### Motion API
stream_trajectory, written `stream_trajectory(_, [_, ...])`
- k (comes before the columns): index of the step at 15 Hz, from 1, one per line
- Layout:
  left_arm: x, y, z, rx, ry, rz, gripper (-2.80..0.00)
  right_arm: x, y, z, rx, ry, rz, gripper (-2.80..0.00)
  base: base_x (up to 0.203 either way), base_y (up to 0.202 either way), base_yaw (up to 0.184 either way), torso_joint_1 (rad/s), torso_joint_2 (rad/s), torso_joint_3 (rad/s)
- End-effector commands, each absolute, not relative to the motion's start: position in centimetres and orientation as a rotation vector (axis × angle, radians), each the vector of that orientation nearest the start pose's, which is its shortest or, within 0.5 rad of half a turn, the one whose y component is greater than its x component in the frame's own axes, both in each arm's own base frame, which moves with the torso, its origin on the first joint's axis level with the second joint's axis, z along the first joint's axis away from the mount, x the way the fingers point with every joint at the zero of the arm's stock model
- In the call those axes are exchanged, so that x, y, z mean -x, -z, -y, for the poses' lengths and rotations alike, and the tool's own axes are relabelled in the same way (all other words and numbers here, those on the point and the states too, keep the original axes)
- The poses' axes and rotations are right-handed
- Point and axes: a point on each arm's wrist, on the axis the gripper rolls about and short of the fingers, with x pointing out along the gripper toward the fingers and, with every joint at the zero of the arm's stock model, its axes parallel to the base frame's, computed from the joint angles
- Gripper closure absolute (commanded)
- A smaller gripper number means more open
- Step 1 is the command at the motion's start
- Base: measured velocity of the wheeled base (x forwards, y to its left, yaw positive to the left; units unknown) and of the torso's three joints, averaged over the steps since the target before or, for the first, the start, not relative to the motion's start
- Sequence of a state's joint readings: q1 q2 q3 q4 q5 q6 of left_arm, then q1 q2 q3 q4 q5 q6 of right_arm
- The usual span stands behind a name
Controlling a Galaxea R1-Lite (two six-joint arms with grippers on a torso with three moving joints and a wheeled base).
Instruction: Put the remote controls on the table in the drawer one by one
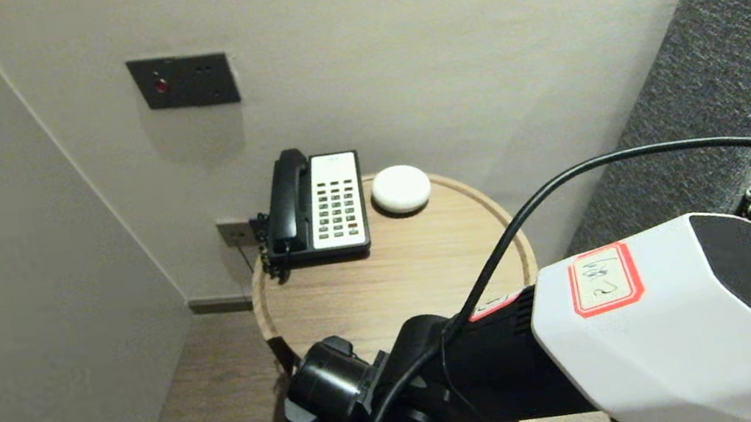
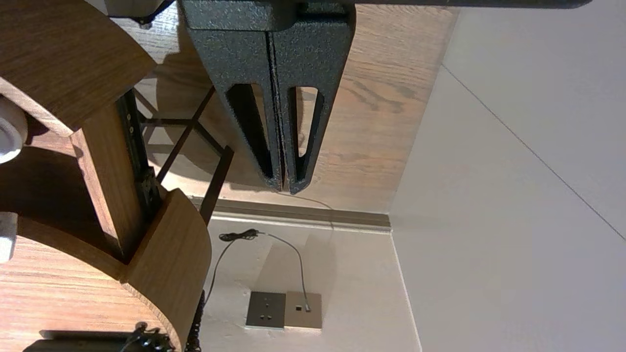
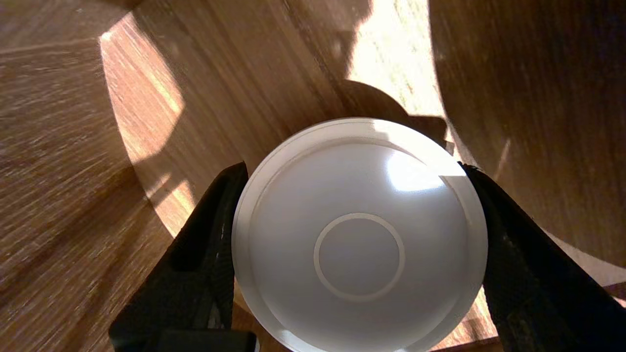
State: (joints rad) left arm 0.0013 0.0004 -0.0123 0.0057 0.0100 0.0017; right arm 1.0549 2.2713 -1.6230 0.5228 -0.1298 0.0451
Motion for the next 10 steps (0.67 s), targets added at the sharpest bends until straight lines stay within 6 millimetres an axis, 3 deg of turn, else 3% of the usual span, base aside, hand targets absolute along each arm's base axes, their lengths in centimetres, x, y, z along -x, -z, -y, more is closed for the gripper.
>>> stream_trajectory(1, [2.4,-7.8,0.0,-0.003,-0.012,0.006,0.00,-20.7,-8.9,-36.3,0.642,-0.792,-1.019,0.00,0.000,0.000,0.000,0.000,0.00,0.000])
stream_trajectory(3, [2.4,-7.8,0.0,-0.002,-0.012,0.006,0.00,-20.7,-9.0,-36.4,0.642,-0.792,-1.017,0.00,0.000,0.000,0.000,0.000,0.00,0.000])
stream_trajectory(4, [2.4,-7.8,0.0,-0.002,-0.012,0.006,0.00,-20.7,-8.9,-36.3,0.642,-0.792,-1.019,-2.80,0.000,0.000,0.000,0.000,0.00,0.000])
stream_trajectory(10, [2.4,-7.8,0.0,-0.002,-0.011,0.006,0.00,-20.2,-10.3,-36.3,0.619,-0.799,-0.993,-2.80,0.000,0.000,0.000,0.000,0.00,0.000])
